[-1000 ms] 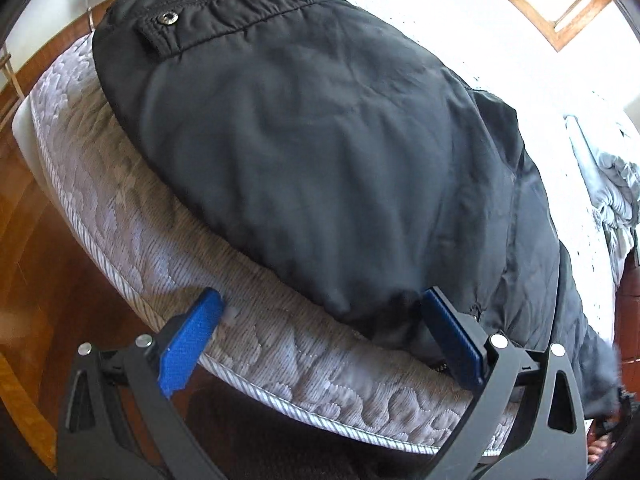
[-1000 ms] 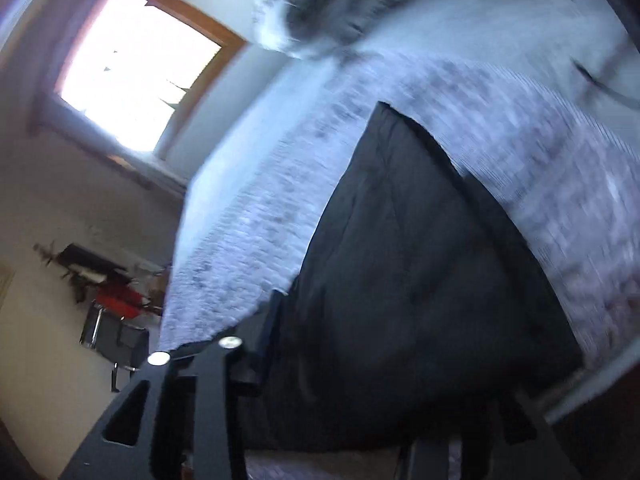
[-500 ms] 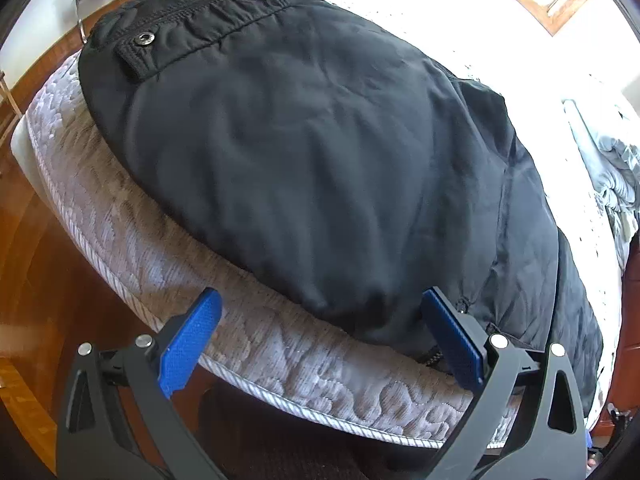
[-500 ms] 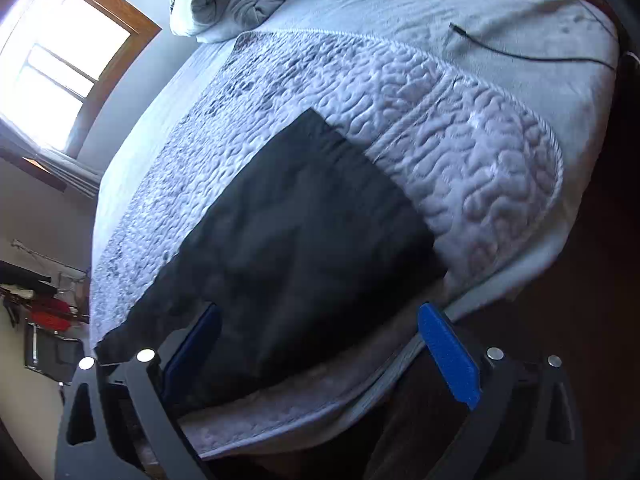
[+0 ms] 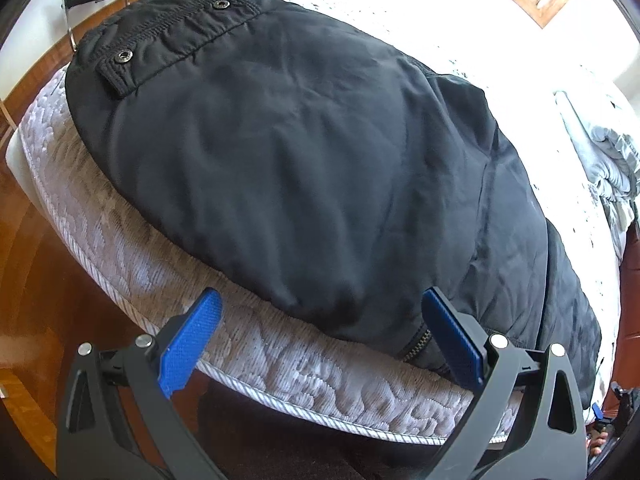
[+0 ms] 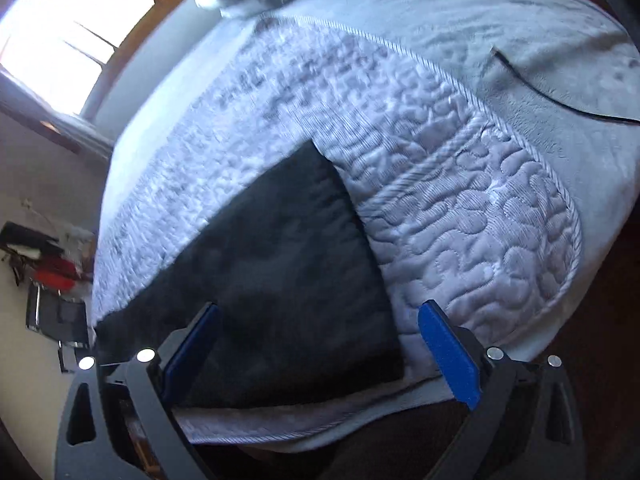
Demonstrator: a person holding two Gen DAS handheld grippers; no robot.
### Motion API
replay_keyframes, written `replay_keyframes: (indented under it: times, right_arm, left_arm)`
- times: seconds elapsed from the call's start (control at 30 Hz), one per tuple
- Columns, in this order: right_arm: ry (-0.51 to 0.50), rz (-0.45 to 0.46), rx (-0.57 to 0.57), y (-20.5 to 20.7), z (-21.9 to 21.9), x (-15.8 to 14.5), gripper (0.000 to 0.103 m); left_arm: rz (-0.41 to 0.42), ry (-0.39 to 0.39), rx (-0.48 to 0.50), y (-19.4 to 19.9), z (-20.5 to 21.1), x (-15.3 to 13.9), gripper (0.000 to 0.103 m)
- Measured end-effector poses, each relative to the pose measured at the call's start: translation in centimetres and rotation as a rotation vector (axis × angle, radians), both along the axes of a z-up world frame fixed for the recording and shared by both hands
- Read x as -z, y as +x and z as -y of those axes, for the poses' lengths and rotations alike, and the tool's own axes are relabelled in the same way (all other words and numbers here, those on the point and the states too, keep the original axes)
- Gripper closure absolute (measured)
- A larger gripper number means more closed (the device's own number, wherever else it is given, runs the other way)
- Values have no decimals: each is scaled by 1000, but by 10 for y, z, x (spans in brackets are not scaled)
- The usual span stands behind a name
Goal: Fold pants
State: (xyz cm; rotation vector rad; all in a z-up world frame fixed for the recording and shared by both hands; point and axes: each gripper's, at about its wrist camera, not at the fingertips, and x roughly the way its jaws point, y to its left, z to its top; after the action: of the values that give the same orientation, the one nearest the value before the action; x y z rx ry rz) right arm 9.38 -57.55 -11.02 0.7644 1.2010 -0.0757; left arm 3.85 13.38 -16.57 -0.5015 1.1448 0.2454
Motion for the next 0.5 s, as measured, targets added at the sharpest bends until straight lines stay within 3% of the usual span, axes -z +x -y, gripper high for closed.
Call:
replay_keyframes:
  times: [0.17,0.5]
  right_arm:
    - [138,24,-42,0,14,23,4]
    - [215,-33,-112,0,3,58,3]
  left_arm:
    - [-27,-1,-16,0,-3,3,3]
    - [-56,-21,-103,2,-30,12,3]
